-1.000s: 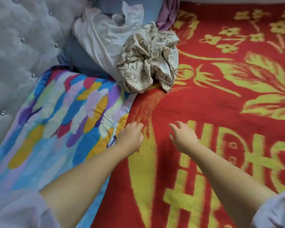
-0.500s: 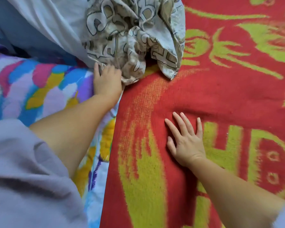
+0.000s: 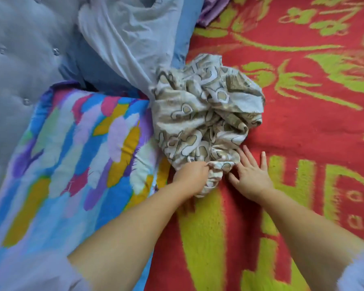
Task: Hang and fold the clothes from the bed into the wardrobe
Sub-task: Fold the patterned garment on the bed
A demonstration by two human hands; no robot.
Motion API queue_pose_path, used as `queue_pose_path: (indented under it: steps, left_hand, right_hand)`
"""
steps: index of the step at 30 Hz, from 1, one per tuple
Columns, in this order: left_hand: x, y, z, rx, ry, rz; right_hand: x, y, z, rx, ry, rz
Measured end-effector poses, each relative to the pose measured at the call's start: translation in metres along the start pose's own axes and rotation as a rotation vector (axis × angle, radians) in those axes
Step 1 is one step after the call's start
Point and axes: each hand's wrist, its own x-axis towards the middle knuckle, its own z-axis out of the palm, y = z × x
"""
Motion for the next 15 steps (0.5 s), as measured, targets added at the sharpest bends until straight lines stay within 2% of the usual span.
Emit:
queue_pose_path:
  steps: [2,3,7,10,12,15]
  left_hand:
    - [-0.033,0.004,-0.001,-0.143,-0.001,-0.025]
    - [-0.047,0.009,-0.006,-0.195,0.021,-0.036]
    - [-0.103,0.049,-0.046,-0.298,0.093,0.061]
    - [-0.151,0.08,-0.084,-0.315,0.146,0.14]
    - [-0.184,0.096,-0.11,-0.323,0.197,0.166]
    - [-0.23,0.114,-0.146,-0.169,0.318,0.271]
  right_hand:
    - [-0.013,-0.008,-0.025,0.156,-0.173,-0.015]
    - [-0.022,-0.013,-0.036,0.254,-0.199,-0.024]
    - [-0.066,-0.043,-0.094,0.446,-0.054,-0.164]
    - [-0.096,-0.058,-0.158,0.469,0.053,-0.24]
    - [-0.121,-0.067,-0.212,0.473,0.054,-0.248]
    - [-0.154,-0.077,-0.279,0.54,0.1,-0.228]
